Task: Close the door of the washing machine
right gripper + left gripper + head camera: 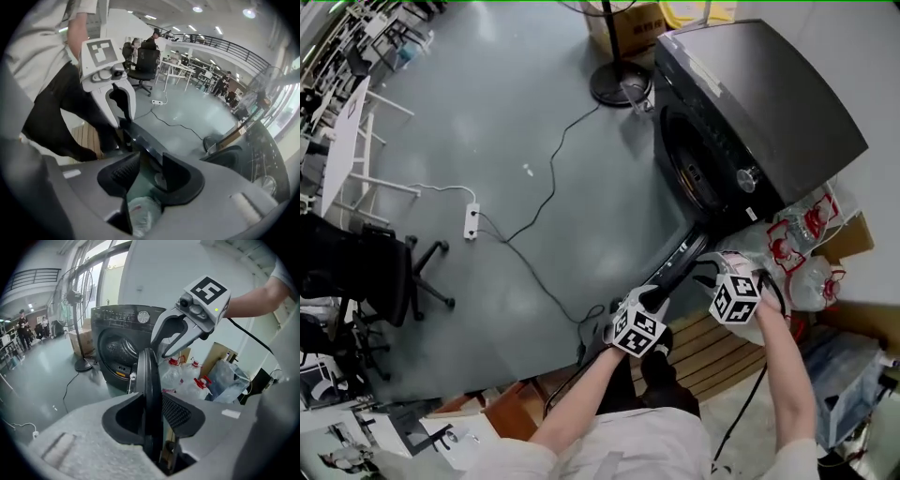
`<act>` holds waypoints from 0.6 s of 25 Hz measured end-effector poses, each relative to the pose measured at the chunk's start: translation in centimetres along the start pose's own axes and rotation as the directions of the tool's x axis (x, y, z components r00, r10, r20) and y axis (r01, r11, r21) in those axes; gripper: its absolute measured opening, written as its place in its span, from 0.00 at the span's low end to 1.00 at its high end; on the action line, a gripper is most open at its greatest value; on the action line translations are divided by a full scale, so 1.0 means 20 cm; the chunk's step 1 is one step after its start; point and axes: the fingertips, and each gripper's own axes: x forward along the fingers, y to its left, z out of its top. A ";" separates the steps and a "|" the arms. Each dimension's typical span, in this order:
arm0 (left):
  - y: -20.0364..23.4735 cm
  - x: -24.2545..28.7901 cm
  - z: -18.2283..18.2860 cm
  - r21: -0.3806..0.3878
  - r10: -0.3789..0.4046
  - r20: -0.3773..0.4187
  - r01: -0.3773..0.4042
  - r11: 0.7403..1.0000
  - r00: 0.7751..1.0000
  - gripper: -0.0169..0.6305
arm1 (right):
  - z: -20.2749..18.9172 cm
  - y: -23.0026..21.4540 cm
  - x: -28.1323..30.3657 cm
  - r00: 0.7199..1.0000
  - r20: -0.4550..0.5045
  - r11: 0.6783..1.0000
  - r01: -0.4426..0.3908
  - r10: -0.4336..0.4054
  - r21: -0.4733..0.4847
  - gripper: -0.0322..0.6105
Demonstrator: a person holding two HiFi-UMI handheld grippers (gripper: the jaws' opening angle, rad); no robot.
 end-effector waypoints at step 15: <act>0.24 0.03 0.02 0.012 -0.183 -0.125 0.186 0.983 0.975 0.22 | 0.04 -0.12 0.28 0.967 -0.257 0.982 -0.052 0.004 -0.183 0.32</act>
